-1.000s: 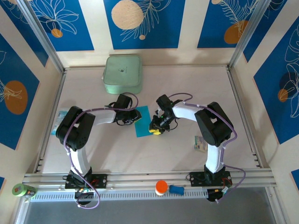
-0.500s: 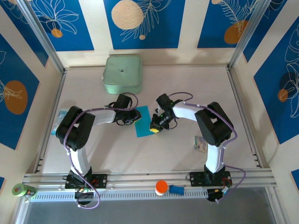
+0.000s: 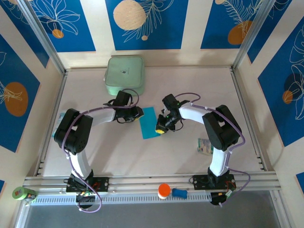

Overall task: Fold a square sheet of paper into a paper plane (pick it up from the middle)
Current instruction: Fold the triangle a second time at the center of the table.

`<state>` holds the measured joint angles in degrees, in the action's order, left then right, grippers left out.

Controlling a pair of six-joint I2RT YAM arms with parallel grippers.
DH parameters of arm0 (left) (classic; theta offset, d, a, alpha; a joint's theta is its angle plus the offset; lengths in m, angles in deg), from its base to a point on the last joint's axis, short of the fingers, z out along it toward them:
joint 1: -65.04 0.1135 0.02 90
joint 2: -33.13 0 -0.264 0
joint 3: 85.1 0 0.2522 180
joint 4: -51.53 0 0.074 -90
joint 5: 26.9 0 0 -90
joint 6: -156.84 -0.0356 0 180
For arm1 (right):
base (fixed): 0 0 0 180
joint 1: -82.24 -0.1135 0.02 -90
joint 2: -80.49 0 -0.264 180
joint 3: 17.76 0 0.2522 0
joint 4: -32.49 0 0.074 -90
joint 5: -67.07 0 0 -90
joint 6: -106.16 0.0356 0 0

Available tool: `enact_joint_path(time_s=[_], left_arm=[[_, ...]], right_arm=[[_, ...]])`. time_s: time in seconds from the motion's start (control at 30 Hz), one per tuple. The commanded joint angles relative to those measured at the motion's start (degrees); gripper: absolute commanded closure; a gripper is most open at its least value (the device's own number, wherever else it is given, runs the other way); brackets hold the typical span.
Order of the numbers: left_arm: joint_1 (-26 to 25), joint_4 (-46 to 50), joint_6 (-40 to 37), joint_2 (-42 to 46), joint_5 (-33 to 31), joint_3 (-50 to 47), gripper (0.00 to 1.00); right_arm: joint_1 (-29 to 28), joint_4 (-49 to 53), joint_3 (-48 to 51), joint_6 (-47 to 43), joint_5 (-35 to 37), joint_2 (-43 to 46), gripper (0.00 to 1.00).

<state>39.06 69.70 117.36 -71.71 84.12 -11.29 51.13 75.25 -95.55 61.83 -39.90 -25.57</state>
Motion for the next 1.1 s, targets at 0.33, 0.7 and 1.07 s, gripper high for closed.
enact_joint_path(time_s=[0.33,0.7,1.07], left_arm=[[0.4,3.2,-2.1,-5.3,2.0,1.9,0.76],[0.4,5.0,-2.6,-6.5,1.3,2.1,0.78],[0.4,5.4,-2.6,-6.3,1.2,1.5,0.79]], right_arm=[[-1.1,-0.6,-1.8,-0.2,-3.1,0.1,1.00],[-1.5,-2.4,-7.8,-0.6,-5.7,-5.0,1.00],[-2.8,-2.7,-11.5,-0.4,-4.0,-9.3,1.00]])
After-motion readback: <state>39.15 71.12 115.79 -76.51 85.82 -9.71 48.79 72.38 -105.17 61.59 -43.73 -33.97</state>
